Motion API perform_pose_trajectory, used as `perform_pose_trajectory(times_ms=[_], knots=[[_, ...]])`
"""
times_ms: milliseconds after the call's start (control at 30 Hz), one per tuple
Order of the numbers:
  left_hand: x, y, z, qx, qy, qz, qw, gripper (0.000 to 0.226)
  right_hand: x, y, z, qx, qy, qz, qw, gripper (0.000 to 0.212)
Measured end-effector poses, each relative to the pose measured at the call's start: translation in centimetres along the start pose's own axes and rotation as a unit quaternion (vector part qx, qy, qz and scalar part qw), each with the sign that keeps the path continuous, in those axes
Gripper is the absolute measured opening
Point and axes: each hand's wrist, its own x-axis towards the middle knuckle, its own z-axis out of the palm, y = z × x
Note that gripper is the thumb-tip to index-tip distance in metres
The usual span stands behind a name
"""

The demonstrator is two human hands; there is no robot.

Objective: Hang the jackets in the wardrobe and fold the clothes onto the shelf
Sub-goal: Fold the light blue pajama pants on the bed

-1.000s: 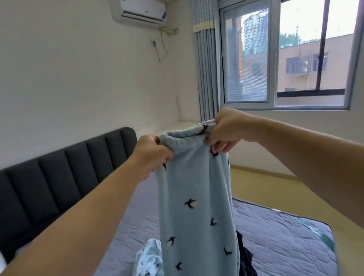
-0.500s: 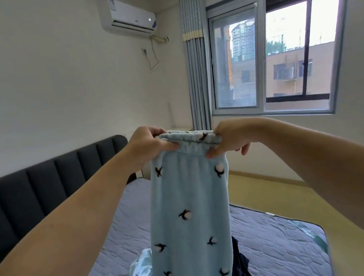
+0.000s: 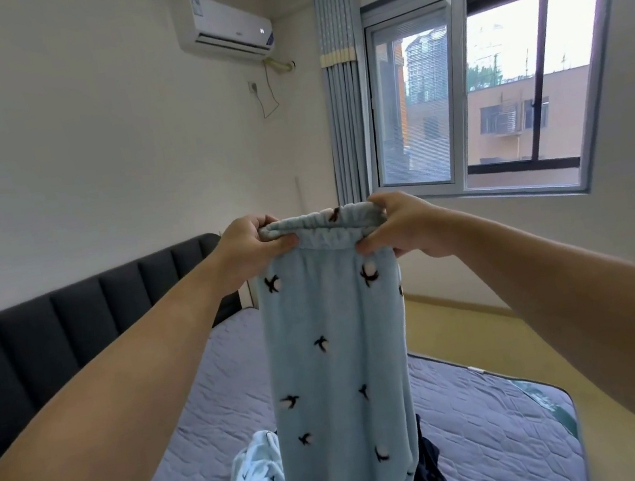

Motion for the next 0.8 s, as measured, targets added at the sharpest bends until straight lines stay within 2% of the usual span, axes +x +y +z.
perform_pose_trajectory(times_ms=[100,167,300,433,667,800], knots=[[0.2,-0.9,-0.3,-0.016,-0.015,-0.027,0.999,0.062,0.2,0.9,-0.4,-0.081,0.014,-0.005,0.997,0.055],[0.4,-1.1,-0.4,-0.051,-0.040,-0.064,0.996,0.084,0.4,1.5,-0.5,-0.054,0.028,0.018,0.998,0.063],[0.8,-0.5,0.1,-0.064,-0.163,-0.134,0.975,0.069,-0.3,2.2,-1.9,0.076,-0.106,0.116,0.985,0.041],[1.7,0.4,1.2,-0.173,-0.275,-0.170,0.930,0.074,-1.8,3.9,-4.2,0.203,-0.240,0.118,0.942,0.050],[5.2,0.3,6.7,-0.242,-0.488,-0.185,0.818,0.061,-2.7,8.0,-8.0,0.232,-0.308,0.152,0.910,0.037],[7.7,-1.5,11.2,-0.265,-0.506,-0.202,0.796,0.057,-2.0,11.9,-10.1,0.235,-0.320,0.179,0.900,0.032]])
